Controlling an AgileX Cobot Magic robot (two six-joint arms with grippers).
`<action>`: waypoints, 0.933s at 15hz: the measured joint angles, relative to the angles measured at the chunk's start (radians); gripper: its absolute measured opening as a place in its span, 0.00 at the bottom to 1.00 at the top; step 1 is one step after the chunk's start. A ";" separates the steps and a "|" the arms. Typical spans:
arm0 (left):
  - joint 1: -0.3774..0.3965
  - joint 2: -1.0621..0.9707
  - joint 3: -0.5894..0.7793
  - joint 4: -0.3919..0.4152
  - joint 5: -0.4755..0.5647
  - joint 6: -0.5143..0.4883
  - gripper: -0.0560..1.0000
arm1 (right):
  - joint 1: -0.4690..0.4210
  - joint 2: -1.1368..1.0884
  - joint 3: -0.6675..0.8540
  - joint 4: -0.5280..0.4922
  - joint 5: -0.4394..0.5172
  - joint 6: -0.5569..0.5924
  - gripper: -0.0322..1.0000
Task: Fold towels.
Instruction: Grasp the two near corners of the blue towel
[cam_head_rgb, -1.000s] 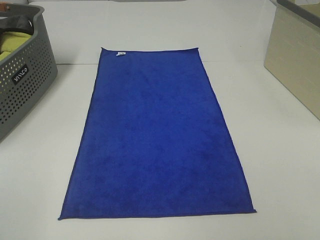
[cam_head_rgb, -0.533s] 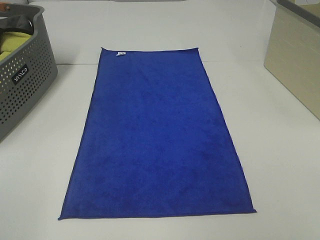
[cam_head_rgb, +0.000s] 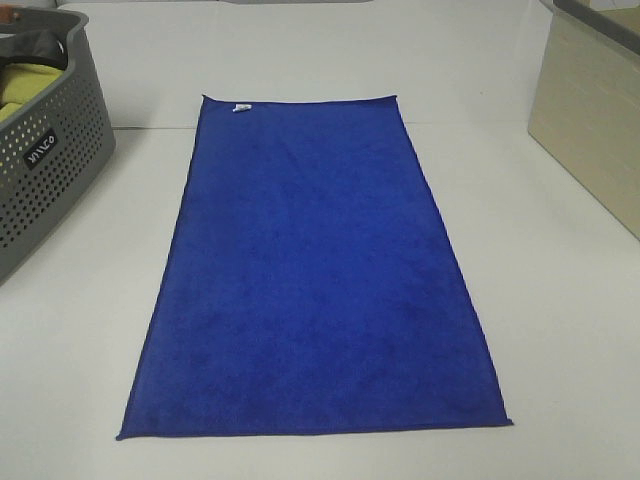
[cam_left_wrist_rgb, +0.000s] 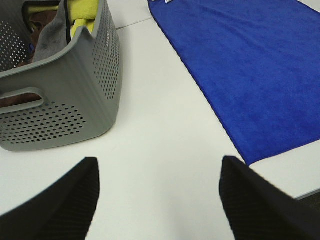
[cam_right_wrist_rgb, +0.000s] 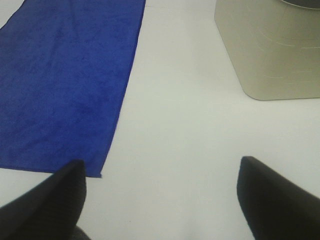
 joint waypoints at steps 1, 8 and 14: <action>0.000 0.000 0.000 0.000 0.000 0.000 0.67 | 0.000 0.000 0.000 0.000 0.000 0.000 0.79; 0.000 0.000 0.000 0.000 0.000 0.000 0.67 | 0.000 0.000 0.000 0.000 0.000 0.000 0.79; 0.000 0.000 0.000 0.000 0.000 0.000 0.67 | 0.000 0.000 0.000 0.000 0.000 0.000 0.79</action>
